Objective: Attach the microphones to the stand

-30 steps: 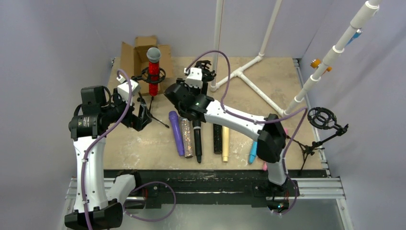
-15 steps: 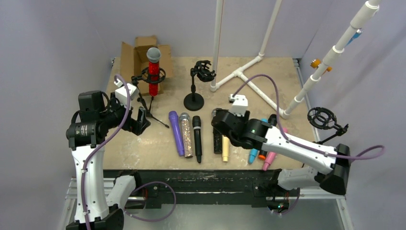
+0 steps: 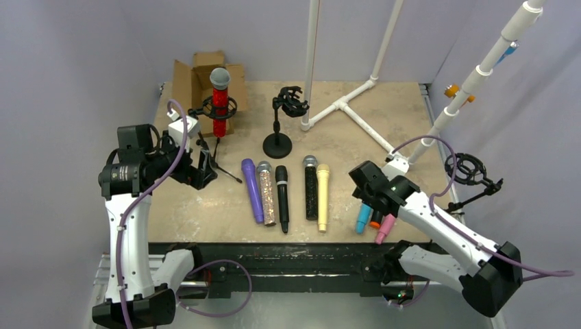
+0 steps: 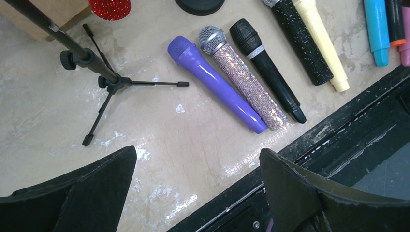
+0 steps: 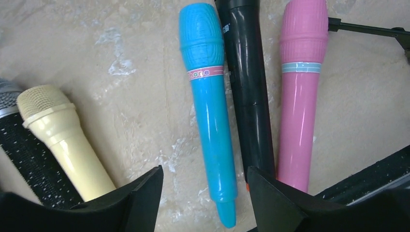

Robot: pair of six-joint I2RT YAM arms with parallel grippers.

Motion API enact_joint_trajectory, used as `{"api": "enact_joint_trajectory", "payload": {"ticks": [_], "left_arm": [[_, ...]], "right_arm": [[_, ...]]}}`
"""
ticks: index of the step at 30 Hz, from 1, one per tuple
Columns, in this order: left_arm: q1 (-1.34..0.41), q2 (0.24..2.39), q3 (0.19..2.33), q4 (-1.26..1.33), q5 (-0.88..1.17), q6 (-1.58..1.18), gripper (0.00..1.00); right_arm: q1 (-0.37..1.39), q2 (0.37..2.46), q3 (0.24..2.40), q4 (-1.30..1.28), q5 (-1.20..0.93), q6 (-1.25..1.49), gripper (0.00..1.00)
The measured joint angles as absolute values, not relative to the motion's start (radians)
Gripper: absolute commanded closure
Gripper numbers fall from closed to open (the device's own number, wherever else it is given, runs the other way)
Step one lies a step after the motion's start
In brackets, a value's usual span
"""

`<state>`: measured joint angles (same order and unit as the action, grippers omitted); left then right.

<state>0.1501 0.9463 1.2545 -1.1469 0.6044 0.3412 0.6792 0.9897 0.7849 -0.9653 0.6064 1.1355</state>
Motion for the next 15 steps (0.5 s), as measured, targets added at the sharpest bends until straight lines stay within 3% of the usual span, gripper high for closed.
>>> {"api": "enact_joint_trajectory", "payload": {"ticks": [5, 10, 15], "left_arm": [[0.150, 0.966, 1.254, -1.146, 0.641, 0.343, 0.00], [0.150, 1.016, 1.254, -1.146, 0.683, 0.344, 0.00], [0.150, 1.047, 1.254, -1.142, 0.717, 0.343, 0.00]], "right_arm": [[0.569, 1.089, 0.785, -0.931, 0.584, 1.092, 0.27], [0.433, 1.110, 0.785, -0.870, 0.547, 1.026, 0.35], [0.405, 1.204, 0.802, -0.811, 0.546, 0.974, 0.41]]}}
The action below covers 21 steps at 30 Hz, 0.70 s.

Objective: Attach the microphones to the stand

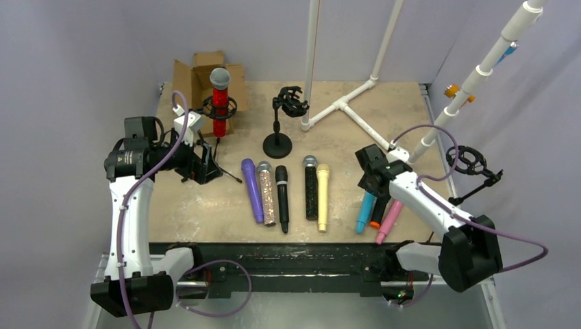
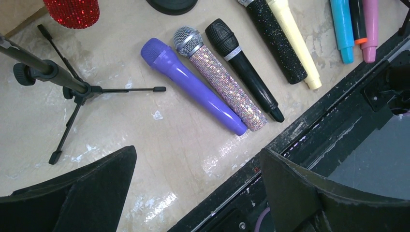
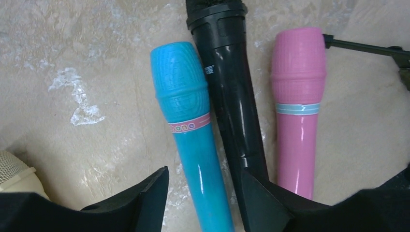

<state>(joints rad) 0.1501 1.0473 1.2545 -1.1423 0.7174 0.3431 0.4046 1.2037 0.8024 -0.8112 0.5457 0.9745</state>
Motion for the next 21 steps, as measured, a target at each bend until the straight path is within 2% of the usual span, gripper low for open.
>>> {"api": "enact_joint_trajectory", "payload": {"ticks": [9, 21], "left_arm": [[0.150, 1.051, 1.254, -1.139, 0.725, 0.352, 0.00], [0.150, 1.018, 1.254, -1.130, 0.707, 0.358, 0.00]], "right_arm": [[0.405, 1.323, 0.805, -0.708, 0.515, 0.924, 0.48], [0.450, 1.471, 0.805, -0.612, 0.506, 0.916, 0.46]]}}
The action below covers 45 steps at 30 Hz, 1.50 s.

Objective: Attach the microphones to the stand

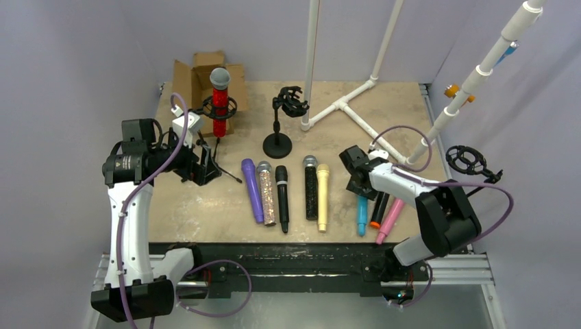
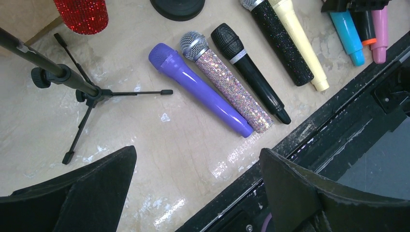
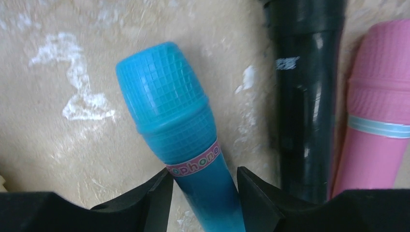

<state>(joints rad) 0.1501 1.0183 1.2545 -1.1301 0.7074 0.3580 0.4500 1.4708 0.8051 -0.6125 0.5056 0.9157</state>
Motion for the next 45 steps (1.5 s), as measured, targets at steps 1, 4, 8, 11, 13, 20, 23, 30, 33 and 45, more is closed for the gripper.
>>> {"api": "enact_joint_trajectory", "payload": {"ticks": [1, 4, 8, 11, 13, 20, 23, 30, 33, 45], "left_arm": [[0.150, 1.016, 1.254, -1.129, 0.706, 0.358, 0.00], [0.150, 1.014, 1.254, -1.129, 0.704, 0.358, 0.00], [0.150, 1.014, 1.254, -1.129, 0.702, 0.357, 0.00], [0.150, 1.013, 1.254, -1.130, 0.703, 0.356, 0.00], [0.150, 1.011, 1.254, -1.131, 0.702, 0.350, 0.00], [0.150, 1.014, 1.305, -1.194, 0.730, 0.350, 0.00], [0.150, 0.999, 1.340, -1.221, 0.771, 0.348, 0.00], [0.150, 0.976, 1.480, -1.274, 0.942, 0.300, 0.00], [0.150, 0.970, 1.507, -1.275, 1.028, 0.268, 0.00], [0.150, 0.937, 1.499, -1.225, 1.180, 0.159, 0.00]], "right_arm": [[0.467, 1.490, 0.805, -0.611, 0.506, 0.920, 0.47], [0.519, 1.516, 0.803, -0.597, 0.514, 0.936, 0.53], [0.566, 1.517, 0.802, -0.575, 0.507, 0.950, 0.78], [0.590, 1.518, 0.810, -0.567, 0.500, 0.954, 1.00], [0.599, 1.527, 0.836, -0.567, 0.486, 0.957, 1.00], [0.649, 1.478, 1.026, -0.572, 0.491, 0.942, 1.00], [0.718, 1.399, 1.104, -0.581, 0.522, 0.934, 1.00], [0.960, 1.284, 1.370, -0.543, 0.651, 0.857, 1.00], [1.065, 1.311, 1.489, -0.482, 0.710, 0.788, 1.00], [1.302, 1.641, 1.806, -0.109, 0.819, 0.473, 1.00]]}}
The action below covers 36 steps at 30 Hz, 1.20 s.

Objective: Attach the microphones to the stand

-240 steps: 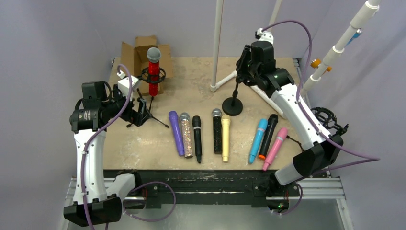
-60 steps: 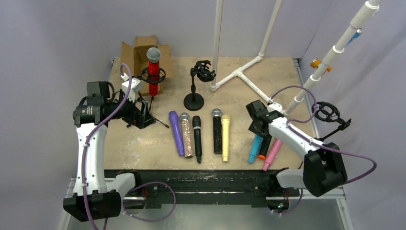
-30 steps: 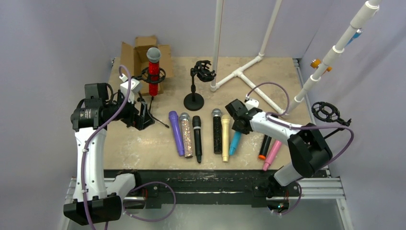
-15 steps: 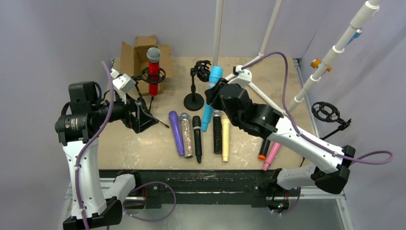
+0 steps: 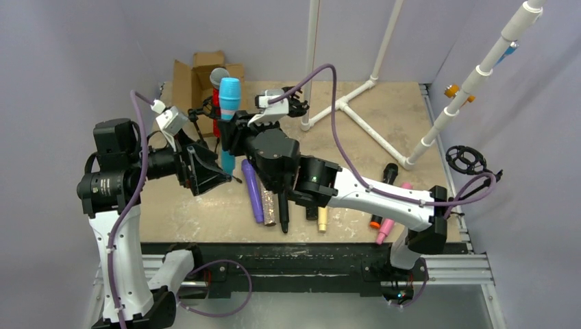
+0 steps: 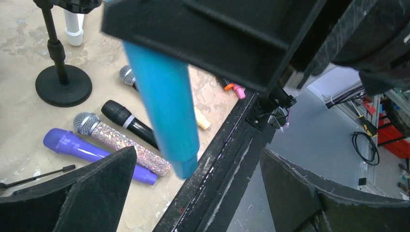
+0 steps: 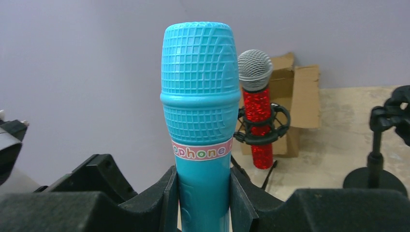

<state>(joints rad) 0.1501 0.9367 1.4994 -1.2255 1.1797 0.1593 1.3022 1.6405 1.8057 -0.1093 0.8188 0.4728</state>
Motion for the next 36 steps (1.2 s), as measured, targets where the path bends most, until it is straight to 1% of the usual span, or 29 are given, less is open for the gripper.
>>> {"api": "enact_joint_trajectory", "payload": {"ticks": [3, 4, 5, 6, 7, 10, 11, 12, 13, 16, 18, 22, 25, 27, 28, 31, 32, 35, 36], "left_arm": [[0.149, 0.929, 1.480, -1.193, 1.183, 0.138, 0.00], [0.148, 0.926, 1.475, -1.183, 1.184, 0.131, 0.03], [0.148, 0.925, 1.473, -1.174, 1.185, 0.123, 0.10], [0.147, 0.925, 1.469, -1.156, 1.186, 0.115, 0.21], [0.147, 0.925, 1.465, -1.141, 1.186, 0.107, 0.34], [0.147, 0.924, 1.441, -1.089, 1.179, 0.086, 0.77], [0.145, 0.923, 1.432, -1.074, 1.173, 0.077, 0.87], [0.143, 0.922, 1.425, -1.059, 1.174, 0.072, 0.94], [0.139, 0.921, 1.421, -1.046, 1.174, 0.074, 0.99], [0.133, 0.912, 1.407, -1.008, 1.162, 0.067, 1.00], [0.131, 0.900, 1.397, -0.992, 1.149, 0.063, 1.00], [0.127, 0.888, 1.394, -0.976, 1.119, 0.068, 1.00], [0.114, 0.896, 1.394, -0.963, 1.106, 0.075, 1.00], [0.104, 0.900, 1.394, -0.958, 1.098, 0.082, 1.00], [0.099, 0.900, 1.394, -0.957, 1.094, 0.089, 1.00], [0.086, 0.902, 1.395, -0.964, 1.079, 0.097, 1.00], [0.085, 0.902, 1.395, -0.971, 1.072, 0.095, 1.00], [0.081, 0.904, 1.395, -0.994, 1.060, 0.093, 1.00], [0.078, 0.905, 1.396, -0.996, 1.058, 0.094, 1.00]], "right_arm": [[1.321, 1.685, 1.832, -0.056, 0.813, 0.446, 1.00], [1.326, 1.692, 1.836, -0.044, 0.811, 0.441, 1.00], [1.334, 1.697, 1.837, -0.024, 0.809, 0.433, 1.00], [1.339, 1.698, 1.837, -0.014, 0.807, 0.426, 1.00], [1.343, 1.699, 1.837, -0.005, 0.804, 0.423, 1.00], [1.351, 1.688, 1.825, 0.042, 0.793, 0.416, 1.00], [1.353, 1.679, 1.816, 0.053, 0.791, 0.414, 1.00], [1.353, 1.671, 1.808, 0.061, 0.791, 0.408, 0.97], [1.353, 1.661, 1.797, 0.064, 0.783, 0.407, 0.91], [1.345, 1.646, 1.778, 0.070, 0.739, 0.409, 0.70], [1.338, 1.643, 1.778, 0.060, 0.703, 0.409, 0.59], [1.287, 1.641, 1.822, -0.031, 0.546, 0.432, 0.48], [1.228, 1.653, 1.905, -0.142, 0.383, 0.458, 0.46], [1.200, 1.671, 1.965, -0.200, 0.303, 0.470, 0.47], [1.187, 1.681, 1.994, -0.228, 0.270, 0.472, 0.52], [1.173, 1.706, 2.043, -0.276, 0.212, 0.469, 0.71], [1.171, 1.708, 2.044, -0.282, 0.207, 0.463, 0.76], [1.163, 1.709, 2.044, -0.299, 0.181, 0.454, 0.82], [1.160, 1.709, 2.044, -0.303, 0.171, 0.454, 0.85]]}}
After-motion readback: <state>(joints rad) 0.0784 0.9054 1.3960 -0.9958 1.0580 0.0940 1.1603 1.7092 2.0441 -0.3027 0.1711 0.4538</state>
